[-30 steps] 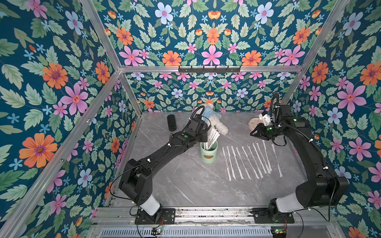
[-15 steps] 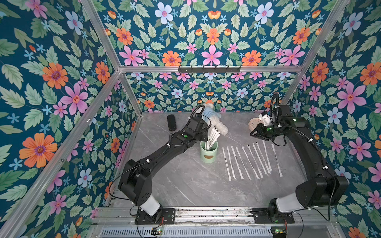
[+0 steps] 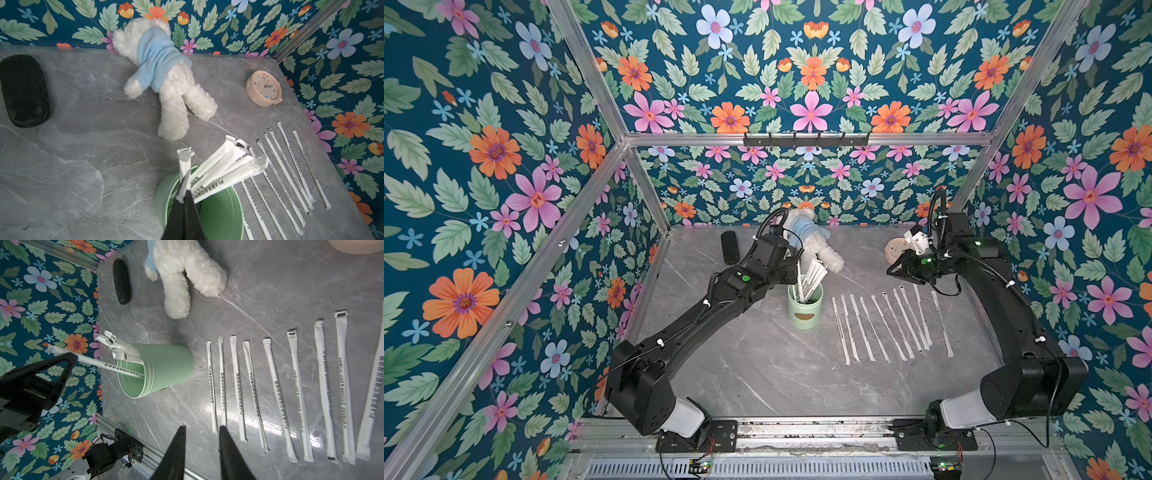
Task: Take the straws out of the storage container
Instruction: Pick up the straw from the container.
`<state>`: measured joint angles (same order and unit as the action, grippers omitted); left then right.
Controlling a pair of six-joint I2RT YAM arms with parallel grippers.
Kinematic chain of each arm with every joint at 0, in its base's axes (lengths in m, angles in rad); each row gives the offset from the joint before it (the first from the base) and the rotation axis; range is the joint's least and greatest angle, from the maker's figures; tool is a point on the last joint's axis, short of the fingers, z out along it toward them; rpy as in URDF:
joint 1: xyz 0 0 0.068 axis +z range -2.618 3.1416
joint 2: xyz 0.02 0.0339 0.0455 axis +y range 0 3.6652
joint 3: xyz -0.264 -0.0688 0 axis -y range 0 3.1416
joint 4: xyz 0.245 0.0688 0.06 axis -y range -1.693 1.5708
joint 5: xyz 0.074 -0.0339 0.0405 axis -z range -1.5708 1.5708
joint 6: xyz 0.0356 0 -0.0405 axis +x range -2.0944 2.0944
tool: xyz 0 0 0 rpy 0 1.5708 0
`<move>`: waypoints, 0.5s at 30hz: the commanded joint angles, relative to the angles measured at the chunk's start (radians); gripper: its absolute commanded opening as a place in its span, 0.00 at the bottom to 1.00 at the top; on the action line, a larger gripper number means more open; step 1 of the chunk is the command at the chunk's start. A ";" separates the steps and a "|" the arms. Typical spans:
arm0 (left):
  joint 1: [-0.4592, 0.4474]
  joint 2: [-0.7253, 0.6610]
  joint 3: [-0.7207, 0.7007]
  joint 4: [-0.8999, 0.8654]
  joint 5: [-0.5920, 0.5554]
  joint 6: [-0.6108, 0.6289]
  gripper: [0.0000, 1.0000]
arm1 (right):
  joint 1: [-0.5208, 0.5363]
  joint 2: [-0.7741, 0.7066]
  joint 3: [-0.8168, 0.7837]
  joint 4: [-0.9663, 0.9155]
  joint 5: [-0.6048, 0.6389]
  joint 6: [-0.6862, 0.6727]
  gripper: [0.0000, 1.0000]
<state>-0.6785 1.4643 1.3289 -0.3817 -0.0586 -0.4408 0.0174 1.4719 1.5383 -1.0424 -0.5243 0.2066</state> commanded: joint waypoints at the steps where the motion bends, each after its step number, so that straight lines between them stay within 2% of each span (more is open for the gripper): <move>1: -0.001 -0.031 0.042 -0.055 -0.040 0.019 0.03 | 0.001 -0.009 -0.004 0.024 -0.024 0.007 0.30; 5: -0.001 -0.047 0.139 -0.146 -0.065 0.052 0.02 | 0.001 -0.014 -0.007 0.027 -0.032 0.008 0.30; 7: 0.000 -0.036 0.235 -0.229 -0.086 0.084 0.01 | 0.001 -0.018 -0.006 0.025 -0.033 0.008 0.30; 11: 0.020 0.051 0.527 -0.503 -0.132 0.151 0.00 | 0.002 -0.021 -0.004 0.021 -0.033 0.005 0.30; 13: 0.046 0.122 0.700 -0.670 -0.137 0.164 0.00 | 0.002 -0.022 -0.004 0.020 -0.034 0.004 0.30; 15: 0.081 0.176 0.810 -0.794 -0.129 0.159 0.00 | 0.002 -0.024 -0.006 0.019 -0.034 0.004 0.30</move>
<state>-0.6239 1.5940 2.0480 -0.8875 -0.1631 -0.3080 0.0177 1.4551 1.5326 -1.0218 -0.5465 0.2150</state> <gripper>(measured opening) 0.051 0.299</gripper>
